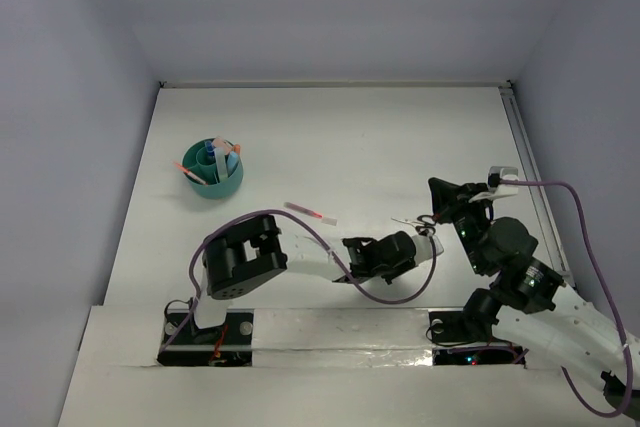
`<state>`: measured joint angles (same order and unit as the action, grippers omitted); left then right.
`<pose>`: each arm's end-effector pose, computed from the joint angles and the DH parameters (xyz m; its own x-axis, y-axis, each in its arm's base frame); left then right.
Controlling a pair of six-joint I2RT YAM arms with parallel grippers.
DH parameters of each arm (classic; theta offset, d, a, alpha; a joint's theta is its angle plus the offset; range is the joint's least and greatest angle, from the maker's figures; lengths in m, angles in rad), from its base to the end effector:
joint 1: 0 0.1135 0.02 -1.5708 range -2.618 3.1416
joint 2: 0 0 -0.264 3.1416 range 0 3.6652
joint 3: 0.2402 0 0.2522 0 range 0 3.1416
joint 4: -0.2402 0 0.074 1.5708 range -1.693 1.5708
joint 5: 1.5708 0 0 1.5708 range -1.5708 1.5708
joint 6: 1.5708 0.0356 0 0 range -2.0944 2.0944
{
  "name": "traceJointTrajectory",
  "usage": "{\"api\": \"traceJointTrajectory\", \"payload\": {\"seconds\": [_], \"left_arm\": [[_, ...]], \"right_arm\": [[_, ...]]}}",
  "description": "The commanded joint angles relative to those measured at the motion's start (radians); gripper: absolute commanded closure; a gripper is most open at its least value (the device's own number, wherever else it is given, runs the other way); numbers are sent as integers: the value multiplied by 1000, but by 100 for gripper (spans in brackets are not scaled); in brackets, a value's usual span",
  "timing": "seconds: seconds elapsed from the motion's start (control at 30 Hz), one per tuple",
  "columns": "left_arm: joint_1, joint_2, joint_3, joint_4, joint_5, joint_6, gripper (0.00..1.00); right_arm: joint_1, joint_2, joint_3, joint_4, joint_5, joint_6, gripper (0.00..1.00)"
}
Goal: Sort the stationery into containers
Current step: Pick up the pen from the center of the board.
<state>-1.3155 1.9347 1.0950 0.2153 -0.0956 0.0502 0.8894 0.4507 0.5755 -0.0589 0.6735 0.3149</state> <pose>0.1071 -0.3968 0.1539 -0.1001 0.5813 -0.8075 0.9498 0.2975 0.0964 0.0926 0.0789 0.3252 -0.0272 0.3508 -0.9360 -0.2173 0.9119 0.3481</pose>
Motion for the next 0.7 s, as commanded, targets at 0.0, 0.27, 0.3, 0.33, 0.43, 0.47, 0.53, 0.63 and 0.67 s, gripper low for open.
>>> {"api": "traceJointTrajectory", "payload": {"seconds": [0.0, 0.27, 0.3, 0.33, 0.43, 0.47, 0.53, 0.63, 0.67], "left_arm": [[10, 81, -49, -180, -110, 13, 100], [37, -61, -56, -139, -242, -22, 100], [51, -86, -69, -126, -245, -35, 100], [65, -109, -72, -114, -250, -44, 100], [128, -216, -86, -73, -279, -111, 100], [149, -270, -87, -62, -314, -131, 100], [240, -328, -86, -53, -338, -225, 100], [356, -479, -132, 41, -282, -292, 100], [381, -552, -139, 76, -258, -305, 100]], "right_arm": [[-1, -20, 1, 48, 21, -22, 100], [-1, -18, -5, 48, 24, -22, 100], [-1, -17, -5, 76, 23, -17, 100], [-1, -18, -6, 76, 23, -16, 100], [-1, -18, -26, 99, 12, -13, 100], [-1, -3, -32, 105, 6, -13, 100], [-1, 25, -37, 108, 0, -11, 100], [-1, 118, -35, 117, -40, 0, 98], [-1, 144, -35, 131, -76, 3, 96]]}}
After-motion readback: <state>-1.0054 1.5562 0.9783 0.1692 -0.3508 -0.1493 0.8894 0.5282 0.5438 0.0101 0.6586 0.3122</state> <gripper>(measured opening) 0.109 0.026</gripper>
